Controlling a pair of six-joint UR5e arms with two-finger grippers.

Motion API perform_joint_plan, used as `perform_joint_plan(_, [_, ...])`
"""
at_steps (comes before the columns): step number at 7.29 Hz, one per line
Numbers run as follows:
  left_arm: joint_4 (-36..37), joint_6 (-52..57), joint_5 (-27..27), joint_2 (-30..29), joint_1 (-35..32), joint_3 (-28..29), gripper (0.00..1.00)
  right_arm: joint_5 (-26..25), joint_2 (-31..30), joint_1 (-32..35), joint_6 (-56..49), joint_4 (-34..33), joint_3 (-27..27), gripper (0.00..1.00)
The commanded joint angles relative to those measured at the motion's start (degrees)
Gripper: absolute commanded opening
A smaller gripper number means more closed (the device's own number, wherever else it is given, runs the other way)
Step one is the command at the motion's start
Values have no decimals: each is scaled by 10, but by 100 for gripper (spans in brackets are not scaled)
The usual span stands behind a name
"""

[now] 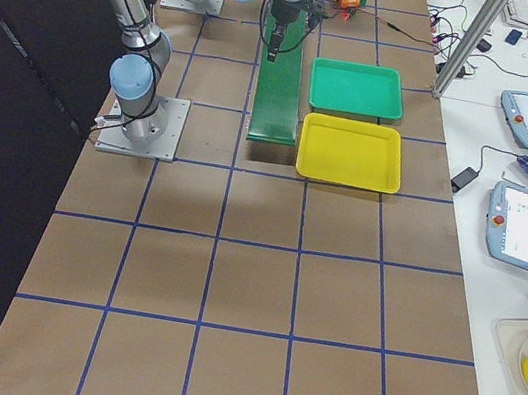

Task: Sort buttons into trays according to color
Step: 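Carry the orange cylinder onto the green belt and release it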

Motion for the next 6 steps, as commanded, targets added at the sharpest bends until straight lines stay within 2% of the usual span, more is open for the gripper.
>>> perform_joint_plan(1, [-2,169,4,86,-72,-83,0,-3,0,-1,-3,4,0,100])
perform_joint_plan(3, [3,354,6,131,-85,-144,0,-2,3,0,-7,-10,0,100])
perform_joint_plan(5, [79,430,6,116,-94,-176,0,-3,1,0,-9,-10,0,100])
perform_joint_plan(6, [83,432,3,111,-111,-176,0,-3,1,0,-7,-9,0,100])
